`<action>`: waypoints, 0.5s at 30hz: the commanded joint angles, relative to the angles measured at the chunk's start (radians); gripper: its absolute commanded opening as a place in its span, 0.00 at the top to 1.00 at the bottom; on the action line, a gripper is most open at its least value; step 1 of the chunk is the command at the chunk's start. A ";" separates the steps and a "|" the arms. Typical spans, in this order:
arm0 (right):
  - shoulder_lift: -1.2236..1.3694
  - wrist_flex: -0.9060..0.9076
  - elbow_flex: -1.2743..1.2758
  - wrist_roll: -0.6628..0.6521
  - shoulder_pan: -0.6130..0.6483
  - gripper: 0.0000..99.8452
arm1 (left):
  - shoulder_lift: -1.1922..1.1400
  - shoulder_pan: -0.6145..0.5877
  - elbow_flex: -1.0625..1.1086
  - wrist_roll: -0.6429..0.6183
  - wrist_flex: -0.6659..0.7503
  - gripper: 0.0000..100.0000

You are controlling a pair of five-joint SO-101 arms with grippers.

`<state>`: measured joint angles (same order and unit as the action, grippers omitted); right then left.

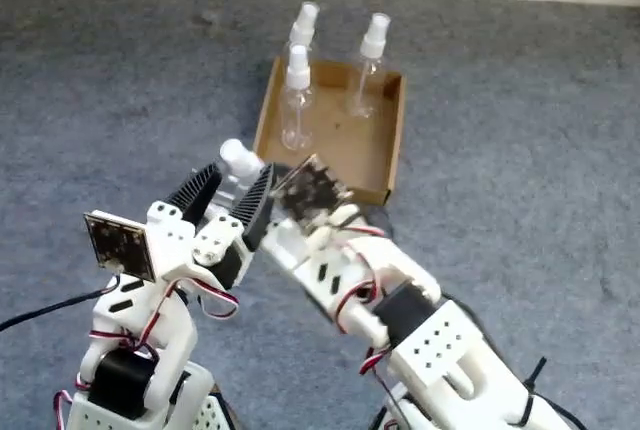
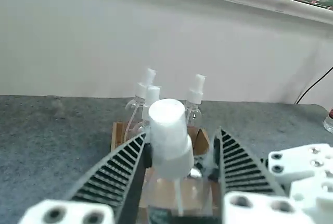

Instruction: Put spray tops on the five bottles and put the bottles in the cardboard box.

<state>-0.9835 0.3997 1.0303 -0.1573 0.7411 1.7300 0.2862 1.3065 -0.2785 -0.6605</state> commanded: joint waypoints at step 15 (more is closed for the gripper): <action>0.249 0.128 -0.463 0.012 -0.255 1.00 | -0.013 -0.111 -0.041 0.149 -0.175 0.82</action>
<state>-0.8117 0.4979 0.7357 -0.1573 0.4925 1.7285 0.1834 1.2267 -0.1849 -0.8355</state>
